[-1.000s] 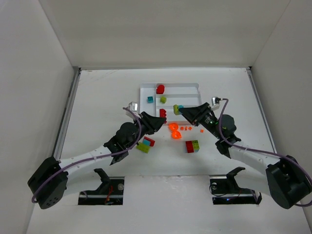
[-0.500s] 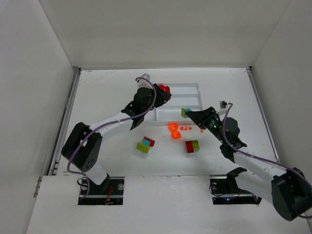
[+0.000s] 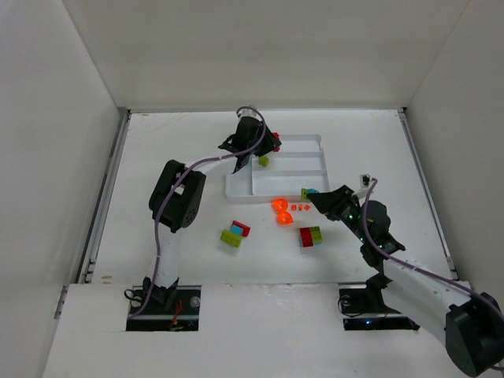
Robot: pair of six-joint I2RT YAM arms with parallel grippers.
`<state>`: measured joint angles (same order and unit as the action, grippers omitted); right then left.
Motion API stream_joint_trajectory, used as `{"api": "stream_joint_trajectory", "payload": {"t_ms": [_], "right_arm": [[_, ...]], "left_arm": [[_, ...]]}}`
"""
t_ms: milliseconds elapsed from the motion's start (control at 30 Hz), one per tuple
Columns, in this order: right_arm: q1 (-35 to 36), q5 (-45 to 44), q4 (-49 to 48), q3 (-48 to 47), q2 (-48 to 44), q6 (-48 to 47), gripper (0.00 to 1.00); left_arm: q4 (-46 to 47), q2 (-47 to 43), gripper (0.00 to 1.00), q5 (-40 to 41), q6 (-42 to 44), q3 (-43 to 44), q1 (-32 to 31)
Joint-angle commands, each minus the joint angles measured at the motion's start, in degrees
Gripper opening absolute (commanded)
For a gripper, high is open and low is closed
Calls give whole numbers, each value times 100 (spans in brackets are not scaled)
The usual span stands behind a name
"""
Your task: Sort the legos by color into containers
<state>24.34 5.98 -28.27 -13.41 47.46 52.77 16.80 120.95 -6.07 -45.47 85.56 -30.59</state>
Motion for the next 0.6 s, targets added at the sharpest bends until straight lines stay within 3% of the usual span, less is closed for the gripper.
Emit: {"api": "stream_joint_trajectory", "payload": {"t_ms": [0,367,567], "right_arm": [[31,-97,-56,40,-97,-188,26],[49,-97,-56,75,-246,-206,27],[49,-114,-64,58,-185,-206,27]], "left_arm": [[-290,60,16,-123,276,654,75],[-695,491,23,-17,452,1130,216],[-695,570,36,9,495,1165,224]]}}
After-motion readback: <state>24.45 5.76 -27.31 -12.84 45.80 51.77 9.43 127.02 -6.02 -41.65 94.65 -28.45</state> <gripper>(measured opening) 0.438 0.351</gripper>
